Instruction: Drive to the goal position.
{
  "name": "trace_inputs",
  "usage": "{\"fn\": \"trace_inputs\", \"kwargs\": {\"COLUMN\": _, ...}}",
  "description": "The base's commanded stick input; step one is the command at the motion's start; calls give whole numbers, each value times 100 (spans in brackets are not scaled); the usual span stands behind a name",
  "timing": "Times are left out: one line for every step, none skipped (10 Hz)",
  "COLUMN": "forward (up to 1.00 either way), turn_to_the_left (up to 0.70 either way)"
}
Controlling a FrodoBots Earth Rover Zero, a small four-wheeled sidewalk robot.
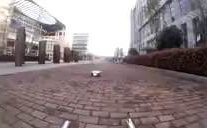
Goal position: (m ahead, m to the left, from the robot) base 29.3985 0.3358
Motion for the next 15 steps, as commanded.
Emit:
{"fn": "trace_inputs", "kwargs": {"forward": 70, "turn_to_the_left": -14}}
{"fn": "trace_inputs", "kwargs": {"forward": 70, "turn_to_the_left": -14}}
{"fn": "trace_inputs", "kwargs": {"forward": 70, "turn_to_the_left": -10}}
{"fn": "trace_inputs", "kwargs": {"forward": 70, "turn_to_the_left": 0}}
{"fn": "trace_inputs", "kwargs": {"forward": 70, "turn_to_the_left": 0}}
{"fn": "trace_inputs", "kwargs": {"forward": 70, "turn_to_the_left": 0}}
{"fn": "trace_inputs", "kwargs": {"forward": 70, "turn_to_the_left": 0}}
{"fn": "trace_inputs", "kwargs": {"forward": 70, "turn_to_the_left": 0}}
{"fn": "trace_inputs", "kwargs": {"forward": 70, "turn_to_the_left": 0}}
{"fn": "trace_inputs", "kwargs": {"forward": 70, "turn_to_the_left": 0}}
{"fn": "trace_inputs", "kwargs": {"forward": 70, "turn_to_the_left": -3}}
{"fn": "trace_inputs", "kwargs": {"forward": 70, "turn_to_the_left": -12}}
{"fn": "trace_inputs", "kwargs": {"forward": 70, "turn_to_the_left": -14}}
{"fn": "trace_inputs", "kwargs": {"forward": 70, "turn_to_the_left": -14}}
{"fn": "trace_inputs", "kwargs": {"forward": 70, "turn_to_the_left": -14}}
